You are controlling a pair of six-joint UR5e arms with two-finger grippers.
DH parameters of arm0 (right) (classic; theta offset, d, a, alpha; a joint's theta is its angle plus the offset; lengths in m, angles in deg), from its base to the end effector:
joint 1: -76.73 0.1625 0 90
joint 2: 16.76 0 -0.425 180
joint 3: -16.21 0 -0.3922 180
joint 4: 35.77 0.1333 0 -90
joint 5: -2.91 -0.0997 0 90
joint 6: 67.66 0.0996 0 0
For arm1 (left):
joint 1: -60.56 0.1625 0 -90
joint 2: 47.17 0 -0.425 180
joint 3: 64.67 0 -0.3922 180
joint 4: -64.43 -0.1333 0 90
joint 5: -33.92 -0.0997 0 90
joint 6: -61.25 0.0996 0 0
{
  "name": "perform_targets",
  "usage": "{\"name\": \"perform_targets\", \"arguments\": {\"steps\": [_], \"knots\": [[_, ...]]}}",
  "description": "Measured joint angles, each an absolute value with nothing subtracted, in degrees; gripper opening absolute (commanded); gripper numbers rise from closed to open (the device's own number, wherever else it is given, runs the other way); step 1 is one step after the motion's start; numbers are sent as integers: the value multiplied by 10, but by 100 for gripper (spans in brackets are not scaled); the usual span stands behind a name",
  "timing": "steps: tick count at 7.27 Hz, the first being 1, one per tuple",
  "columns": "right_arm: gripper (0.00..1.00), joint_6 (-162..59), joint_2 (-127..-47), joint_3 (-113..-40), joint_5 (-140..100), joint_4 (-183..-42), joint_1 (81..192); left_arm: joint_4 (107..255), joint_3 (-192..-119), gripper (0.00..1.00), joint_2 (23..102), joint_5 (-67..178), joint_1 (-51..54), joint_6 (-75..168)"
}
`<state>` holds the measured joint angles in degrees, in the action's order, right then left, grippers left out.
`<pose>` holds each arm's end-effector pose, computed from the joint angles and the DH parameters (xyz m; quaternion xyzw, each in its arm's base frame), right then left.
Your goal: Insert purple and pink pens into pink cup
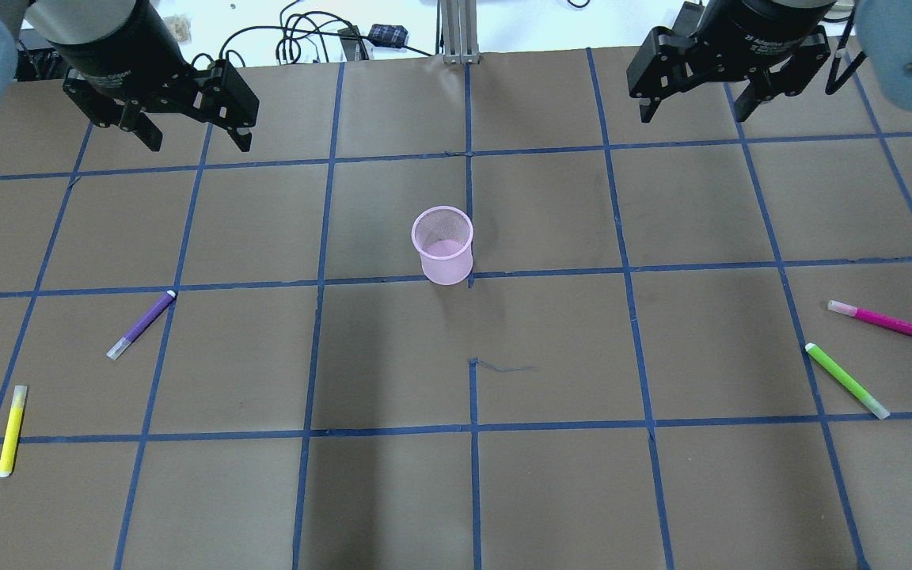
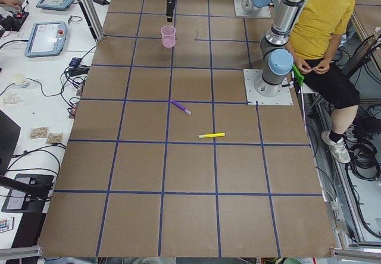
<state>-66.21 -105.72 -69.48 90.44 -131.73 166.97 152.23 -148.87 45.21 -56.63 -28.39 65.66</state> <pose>0.1397 -0.5131 0.5276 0.0088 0.9965 -0.0801 0.0227 -0.1228 -0.5205 0.5212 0.0290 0.9984 -0.0487 0.0071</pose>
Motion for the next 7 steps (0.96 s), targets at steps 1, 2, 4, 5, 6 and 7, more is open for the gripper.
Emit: {"name": "perform_targets", "arguments": {"steps": [1,2,4,5,6,7], "knots": [[100,-662,-1058,-695,904,-1317,1670,1522,-1489,100,452,-567,-284,656],[100,-662,-1058,-695,904,-1317,1670,1522,-1489,100,452,-568,-284,656],[100,-693,-1060,-698,906,-1311,1669,1522,-1490,100,452,-569,-284,656],[100,-727,-1059,-700,907,-1307,1666,1523,-1492,100,452,-569,-283,657],[100,-759,-1058,-701,907,-1301,1661,1528,-1495,100,453,-571,-277,662],[100,-791,-1057,-702,908,-1292,1653,1537,-1498,100,457,-573,-255,683]]}}
